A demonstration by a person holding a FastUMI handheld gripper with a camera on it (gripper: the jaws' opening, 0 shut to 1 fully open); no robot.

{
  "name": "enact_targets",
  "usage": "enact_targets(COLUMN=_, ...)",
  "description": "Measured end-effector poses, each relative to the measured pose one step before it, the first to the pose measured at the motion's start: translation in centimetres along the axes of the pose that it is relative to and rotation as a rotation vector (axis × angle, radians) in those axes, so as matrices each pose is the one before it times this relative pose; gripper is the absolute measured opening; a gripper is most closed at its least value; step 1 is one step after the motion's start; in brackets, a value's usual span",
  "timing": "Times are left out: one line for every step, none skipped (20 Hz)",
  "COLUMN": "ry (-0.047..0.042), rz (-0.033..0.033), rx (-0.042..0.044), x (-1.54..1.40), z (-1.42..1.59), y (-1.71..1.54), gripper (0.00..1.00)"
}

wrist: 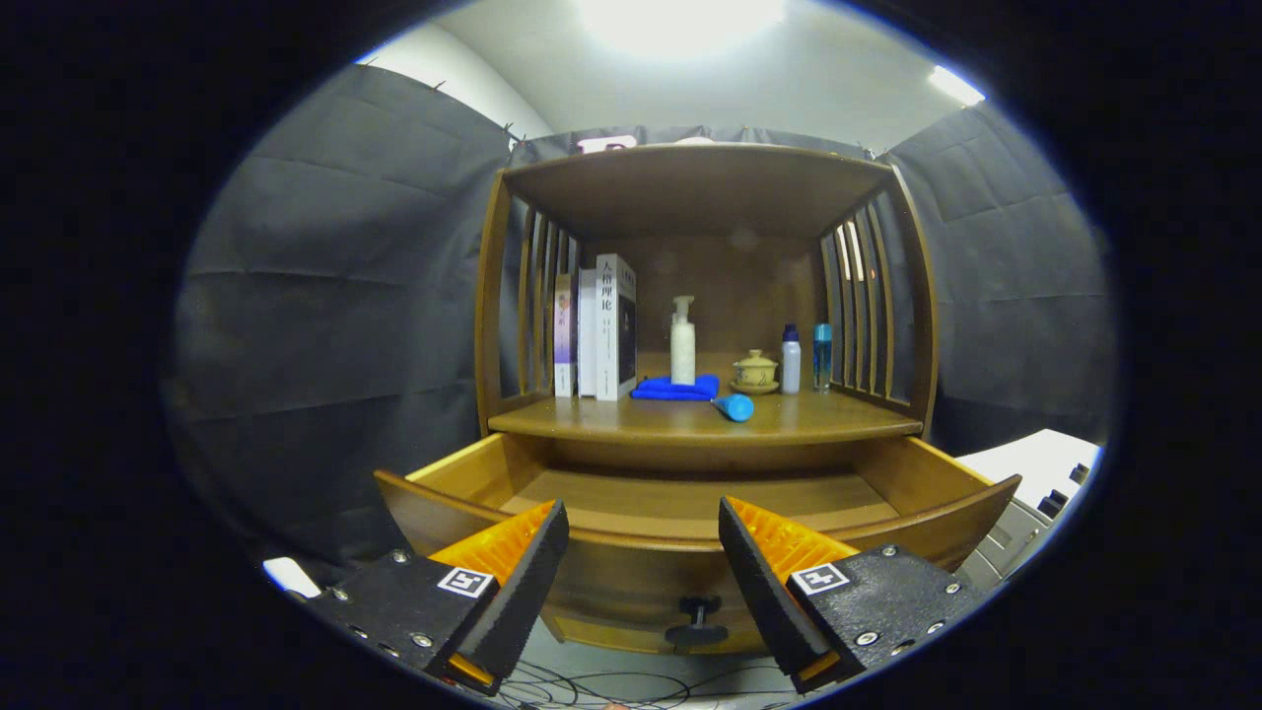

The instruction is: Pull open the drawer, take out the items inside it, and place them on the countertop above the cabinet.

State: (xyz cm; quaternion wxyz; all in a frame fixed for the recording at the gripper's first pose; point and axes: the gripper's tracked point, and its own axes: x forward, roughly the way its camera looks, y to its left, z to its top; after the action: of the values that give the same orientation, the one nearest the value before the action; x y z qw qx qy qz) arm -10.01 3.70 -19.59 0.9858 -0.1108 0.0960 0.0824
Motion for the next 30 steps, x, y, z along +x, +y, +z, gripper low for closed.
enact_targets(ry=-0.02322, rz=0.00005, rx=-0.01741, x=-0.132, z=0.337, y=-0.023, gripper=0.94)
enact_targets(ry=0.00182, rz=-0.01201, rx=-0.0098, x=0.316, z=-0.153, y=-0.235, gripper=0.94)
enact_targets(ry=0.00485, rz=-0.00594, rx=-0.00135, x=-0.076, z=-0.005, y=0.067, gripper=0.94)
enact_targets(ry=-0.00751, rz=-0.00851, rx=0.00323, x=-0.002, z=0.139, y=0.005, gripper=0.94)
enact_targets(ry=0.00041, rz=-0.01637, rx=0.0074, x=-0.272, z=-0.15, y=-0.253, gripper=0.94)
enact_targets(ry=0.00037, rz=-0.01563, rx=0.00649, x=-0.146, z=-0.077, y=-0.208, gripper=0.94)
enact_targets(ry=0.01104, rz=-0.00914, rx=0.00517, x=-0.418, z=-0.421, y=-0.261, gripper=0.94)
enact_targets(ry=0.0093, rz=-0.0025, rx=0.00163, x=-0.247, z=-0.437, y=-0.076, gripper=0.94)
enact_targets(ry=0.00833, rz=-0.00733, rx=-0.00145, x=-0.302, z=-0.472, y=-0.352, gripper=0.94)
enact_targets(ry=0.00777, rz=-0.00794, rx=-0.002, x=-0.181, z=-0.546, y=-0.384, gripper=0.94)
enact_targets(ry=0.00838, rz=-0.0065, rx=-0.0006, x=-0.18, z=-0.563, y=-0.362, gripper=0.94)
enact_targets(ry=0.00858, rz=-0.00737, rx=-0.00114, x=0.07, z=-0.509, y=-0.32, gripper=0.94)
enact_targets(ry=0.00531, rz=-0.00768, rx=-0.00193, x=0.163, z=-0.294, y=-0.329, gripper=0.94)
enact_targets(ry=0.0007, rz=-0.00878, rx=-0.00256, x=0.237, z=-0.205, y=-0.367, gripper=0.94)
enact_targets(ry=-0.00111, rz=-0.00588, rx=-0.00333, x=0.257, z=-0.013, y=-0.158, gripper=0.94)
enact_targets(ry=0.00126, rz=-0.00576, rx=-0.0002, x=0.414, z=-0.144, y=-0.16, gripper=0.94)
enact_targets(ry=0.01106, rz=-0.01427, rx=0.00628, x=0.536, z=-0.224, y=-0.206, gripper=0.94)
enact_targets(ry=0.0044, rz=-0.03909, rx=0.00606, x=0.055, z=-0.345, y=-0.747, gripper=0.94)
enact_targets(ry=-0.00417, rz=-0.00151, rx=0.00872, x=0.028, z=-0.017, y=0.232, gripper=0.94)
enact_targets(ry=0.00346, rz=0.00044, rx=0.00016, x=0.074, z=-0.044, y=0.348, gripper=0.93)
enact_targets(ry=-0.00024, rz=0.00153, rx=-0.00693, x=-0.062, z=-0.059, y=0.072, gripper=0.93)
enact_targets(ry=-0.00388, rz=0.00083, rx=-0.00832, x=0.097, z=-0.022, y=-0.116, gripper=0.93)
enact_targets(ry=-0.0022, rz=-0.00017, rx=-0.00448, x=-0.039, z=-0.024, y=-0.069, gripper=0.93)
enact_targets(ry=0.00001, rz=-0.00019, rx=-0.0055, x=-0.016, z=-0.057, y=-0.04, gripper=0.93)
enact_targets(ry=-0.00059, rz=-0.00088, rx=-0.00603, x=-0.001, z=0.024, y=-0.073, gripper=0.93)
enact_targets(ry=0.00261, rz=-0.00272, rx=0.0033, x=0.115, z=0.049, y=0.033, gripper=0.93)
enact_targets(ry=0.00759, rz=0.00159, rx=0.00377, x=0.216, z=0.044, y=0.022, gripper=0.93)
enact_targets(ry=0.00275, rz=0.00299, rx=-0.00214, x=0.204, z=0.032, y=0.015, gripper=0.93)
enact_targets(ry=0.00442, rz=0.00295, rx=-0.00094, x=0.297, z=0.053, y=-0.056, gripper=0.93)
enact_targets(ry=-0.0004, rz=0.00326, rx=0.00661, x=0.463, z=0.155, y=-0.068, gripper=0.93)
